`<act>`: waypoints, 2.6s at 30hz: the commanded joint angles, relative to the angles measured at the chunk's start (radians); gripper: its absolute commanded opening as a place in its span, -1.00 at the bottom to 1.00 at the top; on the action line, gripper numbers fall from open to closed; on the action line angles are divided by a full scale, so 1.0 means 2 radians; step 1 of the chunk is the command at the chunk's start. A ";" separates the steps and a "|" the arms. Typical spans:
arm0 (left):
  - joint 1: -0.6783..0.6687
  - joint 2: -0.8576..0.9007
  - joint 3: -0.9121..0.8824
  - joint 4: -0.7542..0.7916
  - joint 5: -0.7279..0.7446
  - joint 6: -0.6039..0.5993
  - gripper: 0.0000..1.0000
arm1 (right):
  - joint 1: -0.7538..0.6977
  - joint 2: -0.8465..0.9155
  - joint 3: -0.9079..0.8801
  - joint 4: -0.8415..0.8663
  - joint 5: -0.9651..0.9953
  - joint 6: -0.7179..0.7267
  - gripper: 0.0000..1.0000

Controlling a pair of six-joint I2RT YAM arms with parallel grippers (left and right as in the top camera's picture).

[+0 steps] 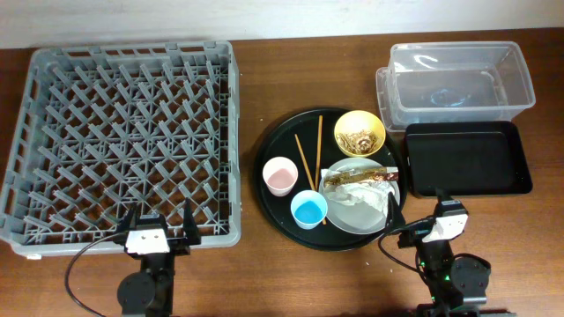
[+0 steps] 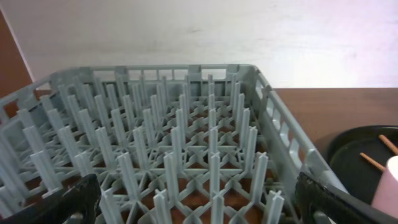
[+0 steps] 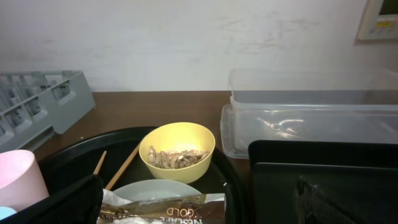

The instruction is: Sort waste into correct bins and load items into the dishwasher rack

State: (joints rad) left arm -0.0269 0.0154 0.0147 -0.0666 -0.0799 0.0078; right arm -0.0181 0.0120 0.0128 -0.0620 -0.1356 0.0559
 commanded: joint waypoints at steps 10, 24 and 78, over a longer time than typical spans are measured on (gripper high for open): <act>-0.004 0.018 0.151 -0.007 0.168 0.035 0.99 | 0.002 -0.004 0.068 0.052 -0.035 -0.022 0.97; -0.004 0.057 0.233 -0.002 0.146 0.035 0.99 | 0.002 0.128 0.323 -0.111 -0.032 -0.066 0.97; -0.004 0.534 0.654 -0.369 0.146 0.038 0.99 | 0.180 0.806 0.668 -0.567 0.145 0.519 0.96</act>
State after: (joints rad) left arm -0.0315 1.0794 1.3045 -0.8047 0.2127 0.0715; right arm 0.3351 1.6253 1.4441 -1.2572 0.1173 1.0164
